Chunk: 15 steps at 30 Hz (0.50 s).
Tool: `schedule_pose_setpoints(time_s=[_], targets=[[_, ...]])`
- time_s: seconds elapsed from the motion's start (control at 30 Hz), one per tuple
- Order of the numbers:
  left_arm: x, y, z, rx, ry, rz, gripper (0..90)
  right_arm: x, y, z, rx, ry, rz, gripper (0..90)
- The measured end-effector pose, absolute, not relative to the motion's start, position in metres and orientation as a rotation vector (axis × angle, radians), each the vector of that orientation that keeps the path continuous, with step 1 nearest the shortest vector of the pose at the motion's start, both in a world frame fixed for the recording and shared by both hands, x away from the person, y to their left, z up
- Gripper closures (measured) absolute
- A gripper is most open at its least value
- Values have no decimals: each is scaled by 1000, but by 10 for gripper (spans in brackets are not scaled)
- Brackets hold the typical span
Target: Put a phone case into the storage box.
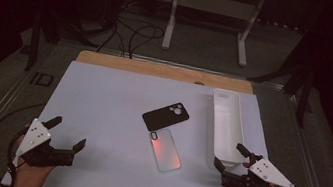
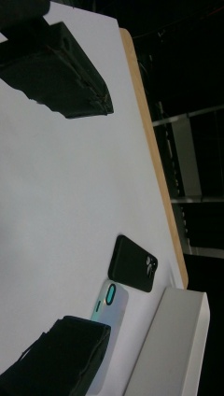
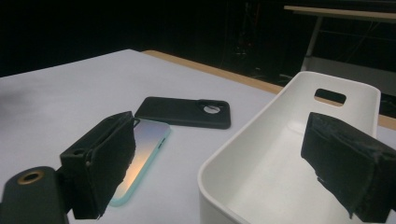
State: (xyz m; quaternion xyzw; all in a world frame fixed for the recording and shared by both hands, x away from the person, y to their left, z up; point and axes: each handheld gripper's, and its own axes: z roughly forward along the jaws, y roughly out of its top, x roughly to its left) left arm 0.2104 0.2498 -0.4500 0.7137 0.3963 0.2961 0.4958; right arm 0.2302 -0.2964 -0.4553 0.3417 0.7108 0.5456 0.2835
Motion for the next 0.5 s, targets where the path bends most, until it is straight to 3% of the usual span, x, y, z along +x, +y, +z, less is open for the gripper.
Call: schedule_pose_setpoints(time_s=[0.5], targets=[[216,235,-460,1728,960,653,0,233,-293,-458,936,1945,1441,97]])
